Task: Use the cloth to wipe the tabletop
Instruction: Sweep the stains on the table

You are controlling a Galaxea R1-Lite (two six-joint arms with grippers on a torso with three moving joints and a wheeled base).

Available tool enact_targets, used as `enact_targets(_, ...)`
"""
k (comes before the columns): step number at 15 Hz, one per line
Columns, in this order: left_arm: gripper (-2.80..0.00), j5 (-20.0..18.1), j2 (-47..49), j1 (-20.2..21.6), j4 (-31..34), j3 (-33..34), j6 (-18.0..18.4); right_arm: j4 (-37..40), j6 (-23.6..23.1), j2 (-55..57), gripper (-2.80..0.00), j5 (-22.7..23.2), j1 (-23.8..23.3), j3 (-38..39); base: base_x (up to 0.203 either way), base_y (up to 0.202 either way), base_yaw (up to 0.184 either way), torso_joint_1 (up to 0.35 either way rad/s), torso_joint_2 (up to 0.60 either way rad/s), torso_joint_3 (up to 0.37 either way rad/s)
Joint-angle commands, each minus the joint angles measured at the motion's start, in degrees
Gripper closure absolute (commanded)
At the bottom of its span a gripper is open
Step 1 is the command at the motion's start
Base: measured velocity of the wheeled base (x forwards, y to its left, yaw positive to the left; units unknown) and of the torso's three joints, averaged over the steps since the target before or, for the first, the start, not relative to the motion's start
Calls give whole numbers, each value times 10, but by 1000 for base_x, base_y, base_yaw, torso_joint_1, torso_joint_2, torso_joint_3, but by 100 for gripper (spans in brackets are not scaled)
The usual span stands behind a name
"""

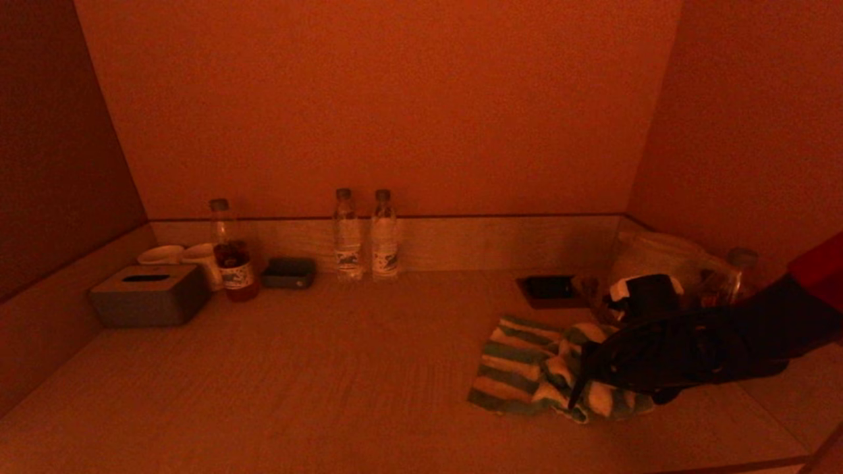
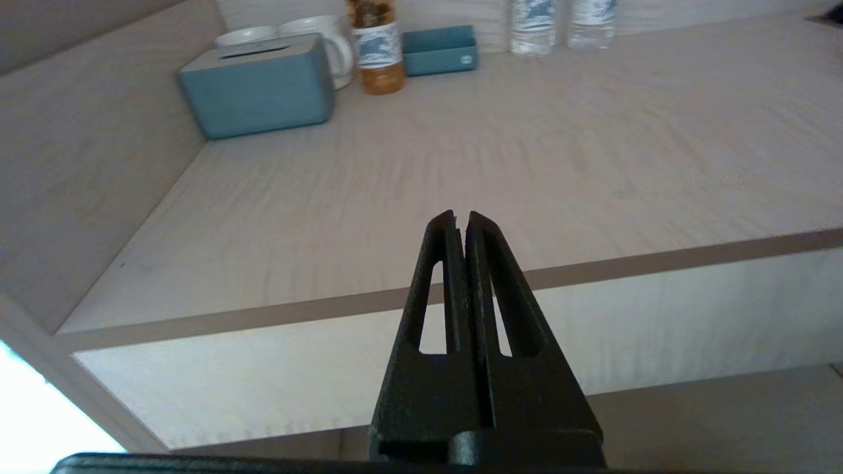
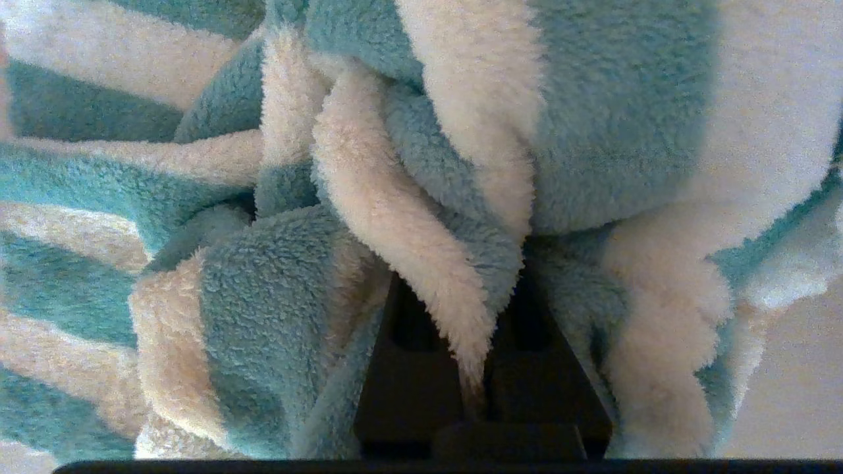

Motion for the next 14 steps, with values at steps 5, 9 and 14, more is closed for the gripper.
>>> enact_targets(5,0,0,0,0,0,0,0,-1,24,-2,0,0,89,-12,0,0,0,0,0,0)
enact_targets(9,0,0,0,0,0,0,0,6,44,-58,0,-6,152,12,0,0,0,0,0,0)
enact_targets(14,0,0,0,0,0,0,0,2,45,-115,0,-8,149,93,0,0,0,0,0,0)
